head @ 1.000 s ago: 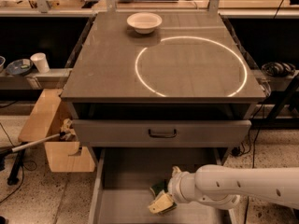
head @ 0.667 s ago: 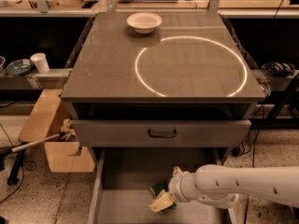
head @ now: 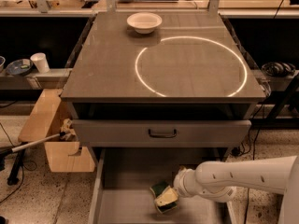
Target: Pick sponge from middle drawer and place on counter
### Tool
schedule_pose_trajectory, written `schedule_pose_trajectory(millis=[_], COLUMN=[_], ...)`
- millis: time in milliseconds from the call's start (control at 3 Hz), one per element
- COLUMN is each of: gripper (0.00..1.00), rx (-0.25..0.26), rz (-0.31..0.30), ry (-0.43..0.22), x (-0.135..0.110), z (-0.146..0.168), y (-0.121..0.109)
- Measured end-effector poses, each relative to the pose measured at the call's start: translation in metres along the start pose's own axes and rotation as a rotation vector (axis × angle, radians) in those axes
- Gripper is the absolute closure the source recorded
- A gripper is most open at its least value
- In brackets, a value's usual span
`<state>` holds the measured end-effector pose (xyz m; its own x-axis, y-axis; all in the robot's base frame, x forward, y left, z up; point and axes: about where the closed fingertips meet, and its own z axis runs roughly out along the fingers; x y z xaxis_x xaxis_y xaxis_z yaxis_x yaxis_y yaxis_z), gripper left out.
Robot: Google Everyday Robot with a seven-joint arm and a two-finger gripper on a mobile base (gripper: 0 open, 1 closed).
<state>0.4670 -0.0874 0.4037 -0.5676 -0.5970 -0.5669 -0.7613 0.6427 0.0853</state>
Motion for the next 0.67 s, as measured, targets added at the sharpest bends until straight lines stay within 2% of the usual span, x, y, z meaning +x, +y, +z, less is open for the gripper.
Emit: schedule_pose_trajectory(millis=[667], gripper=[0.00], rx=[-0.012], rz=[-0.022], ry=[-0.009], x=[-0.0034], z=[0.0004], y=[0.0091])
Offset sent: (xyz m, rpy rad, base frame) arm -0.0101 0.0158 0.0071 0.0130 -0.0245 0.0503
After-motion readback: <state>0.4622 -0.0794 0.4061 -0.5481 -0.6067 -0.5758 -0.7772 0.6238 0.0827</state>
